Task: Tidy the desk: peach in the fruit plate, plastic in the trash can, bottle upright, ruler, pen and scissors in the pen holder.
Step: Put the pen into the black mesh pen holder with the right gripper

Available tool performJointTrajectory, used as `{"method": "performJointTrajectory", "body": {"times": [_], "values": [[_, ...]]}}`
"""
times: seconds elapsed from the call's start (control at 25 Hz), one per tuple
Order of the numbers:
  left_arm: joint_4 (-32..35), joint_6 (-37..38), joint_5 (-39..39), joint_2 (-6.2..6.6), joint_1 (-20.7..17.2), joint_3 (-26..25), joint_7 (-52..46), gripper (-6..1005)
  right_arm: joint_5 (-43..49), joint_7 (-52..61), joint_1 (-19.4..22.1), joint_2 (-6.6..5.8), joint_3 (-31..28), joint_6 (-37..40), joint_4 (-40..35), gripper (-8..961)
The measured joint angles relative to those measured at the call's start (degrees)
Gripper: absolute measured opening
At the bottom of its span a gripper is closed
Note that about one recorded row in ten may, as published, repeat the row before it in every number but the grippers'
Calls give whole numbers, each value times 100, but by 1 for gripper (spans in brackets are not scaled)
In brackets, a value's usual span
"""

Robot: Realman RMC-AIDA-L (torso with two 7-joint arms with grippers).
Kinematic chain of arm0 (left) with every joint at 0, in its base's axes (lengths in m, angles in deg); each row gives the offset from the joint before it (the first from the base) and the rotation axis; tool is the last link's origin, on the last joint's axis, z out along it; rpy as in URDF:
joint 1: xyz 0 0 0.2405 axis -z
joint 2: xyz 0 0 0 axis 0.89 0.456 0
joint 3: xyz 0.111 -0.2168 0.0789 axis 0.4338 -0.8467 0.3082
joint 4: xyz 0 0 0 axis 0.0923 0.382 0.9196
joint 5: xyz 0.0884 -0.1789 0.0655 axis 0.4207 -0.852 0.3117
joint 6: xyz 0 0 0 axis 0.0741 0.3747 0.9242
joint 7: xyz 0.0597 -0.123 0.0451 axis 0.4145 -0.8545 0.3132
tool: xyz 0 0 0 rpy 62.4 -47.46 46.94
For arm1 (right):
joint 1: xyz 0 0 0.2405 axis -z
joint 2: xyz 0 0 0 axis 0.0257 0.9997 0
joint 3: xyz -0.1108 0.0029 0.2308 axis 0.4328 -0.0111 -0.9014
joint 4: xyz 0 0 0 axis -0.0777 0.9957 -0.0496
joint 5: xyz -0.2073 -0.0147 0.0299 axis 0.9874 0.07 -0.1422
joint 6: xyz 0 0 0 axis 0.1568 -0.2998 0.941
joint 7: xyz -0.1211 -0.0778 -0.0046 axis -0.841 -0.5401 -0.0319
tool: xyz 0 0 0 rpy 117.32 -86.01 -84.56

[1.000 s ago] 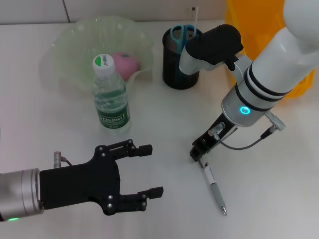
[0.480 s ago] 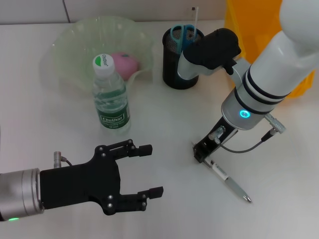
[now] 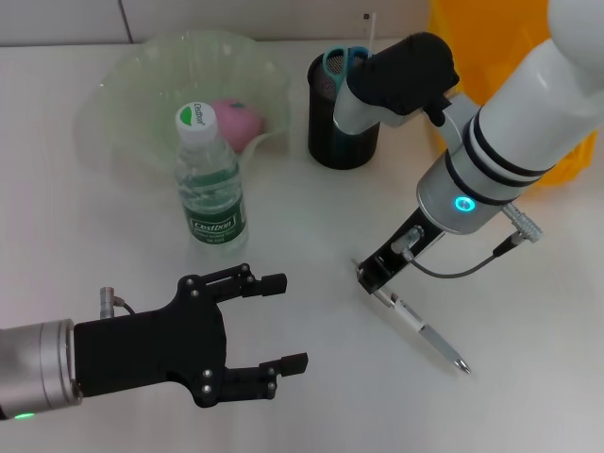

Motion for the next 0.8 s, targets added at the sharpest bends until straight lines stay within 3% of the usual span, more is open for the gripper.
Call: {"method": "performJointTrajectory", "body": {"times": [0.24, 0.28, 0.32, 0.44, 0.48, 0.52, 0.64, 0.68, 0.72, 0.8], "values": [[1, 3, -1, 0, -3, -10, 0, 797, 126, -20, 228, -23, -236, 63, -543, 124], [1, 4, -1, 1, 4, -11, 0, 797, 185, -127, 538, -27, -678, -37, -1134, 124], [1, 4, -1, 1, 4, -11, 0, 797, 185, -127, 538, -27, -678, -37, -1134, 124], [1, 4, 0, 0, 7, -16, 0, 797, -113, -743, 1230, -8, -1333, -658, -2123, 124], [1, 1, 0, 0, 8, -20, 0, 797, -785, -1599, 1767, 16, -1555, -1502, -2470, 124], [1, 1, 0, 0, 8, -20, 0, 797, -785, -1599, 1767, 16, -1555, -1502, -2470, 124], [-6, 1, 0, -11, 13, -21, 7, 797, -2655, -3659, 2447, 6, -1575, -2842, -2277, 124], [-29, 0, 0, -15, 22, -20, 34, 797, -4588, -5628, 2650, 2, -1541, -3352, -1644, 124], [-29, 0, 0, -15, 22, -20, 34, 797, -4588, -5628, 2650, 2, -1541, -3352, -1644, 124], [-48, -1, 0, -18, 32, -21, 64, 797, -6244, -7351, 2643, 2, -1527, -3359, -900, 123]]}}
